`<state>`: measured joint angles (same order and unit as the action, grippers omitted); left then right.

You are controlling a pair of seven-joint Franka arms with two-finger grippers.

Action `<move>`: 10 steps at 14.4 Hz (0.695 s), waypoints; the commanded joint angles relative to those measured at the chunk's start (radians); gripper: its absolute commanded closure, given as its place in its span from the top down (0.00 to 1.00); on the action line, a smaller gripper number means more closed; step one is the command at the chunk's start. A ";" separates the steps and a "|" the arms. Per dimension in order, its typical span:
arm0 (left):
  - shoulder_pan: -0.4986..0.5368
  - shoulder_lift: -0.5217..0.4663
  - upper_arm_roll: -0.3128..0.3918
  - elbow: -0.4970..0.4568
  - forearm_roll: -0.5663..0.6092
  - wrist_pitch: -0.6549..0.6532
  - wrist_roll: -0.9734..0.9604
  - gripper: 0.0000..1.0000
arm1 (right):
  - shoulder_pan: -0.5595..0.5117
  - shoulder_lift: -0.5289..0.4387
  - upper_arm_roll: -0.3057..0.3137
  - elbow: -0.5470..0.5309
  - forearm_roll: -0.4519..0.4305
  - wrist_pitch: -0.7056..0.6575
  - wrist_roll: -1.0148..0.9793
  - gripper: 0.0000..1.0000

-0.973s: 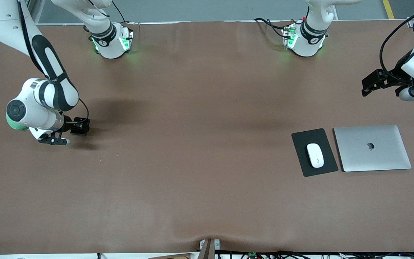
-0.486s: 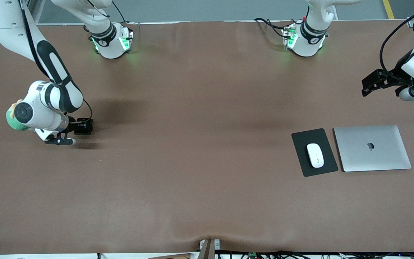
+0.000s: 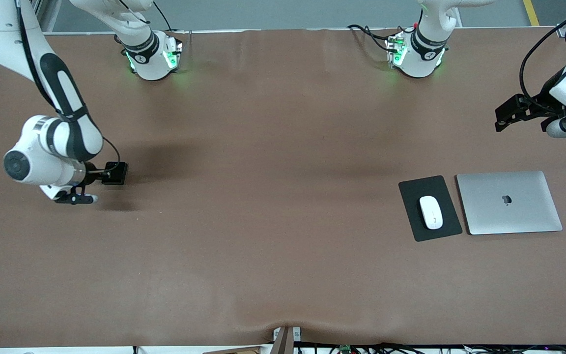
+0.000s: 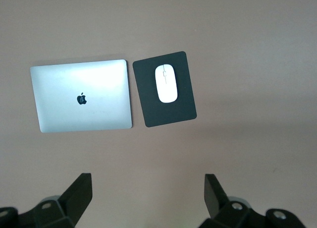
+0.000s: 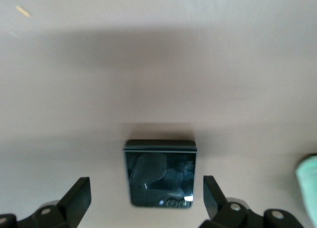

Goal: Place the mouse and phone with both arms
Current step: 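Lower the phone beside the plush toy and open the right gripper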

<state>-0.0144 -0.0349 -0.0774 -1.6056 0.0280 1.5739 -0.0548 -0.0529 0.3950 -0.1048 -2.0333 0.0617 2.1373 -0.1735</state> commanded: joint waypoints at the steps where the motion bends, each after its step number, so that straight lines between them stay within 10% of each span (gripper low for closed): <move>1: 0.005 -0.010 -0.001 0.010 0.013 -0.015 0.021 1.00 | 0.011 -0.002 0.010 0.099 0.004 -0.076 -0.003 1.00; 10: 0.005 0.000 -0.001 0.030 0.012 -0.017 0.018 1.00 | -0.005 0.059 0.010 0.617 0.003 -0.488 -0.012 1.00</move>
<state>-0.0140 -0.0349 -0.0763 -1.5927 0.0280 1.5739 -0.0549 -0.0443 0.4028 -0.0987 -1.5378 0.0623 1.7156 -0.1735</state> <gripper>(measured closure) 0.000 0.000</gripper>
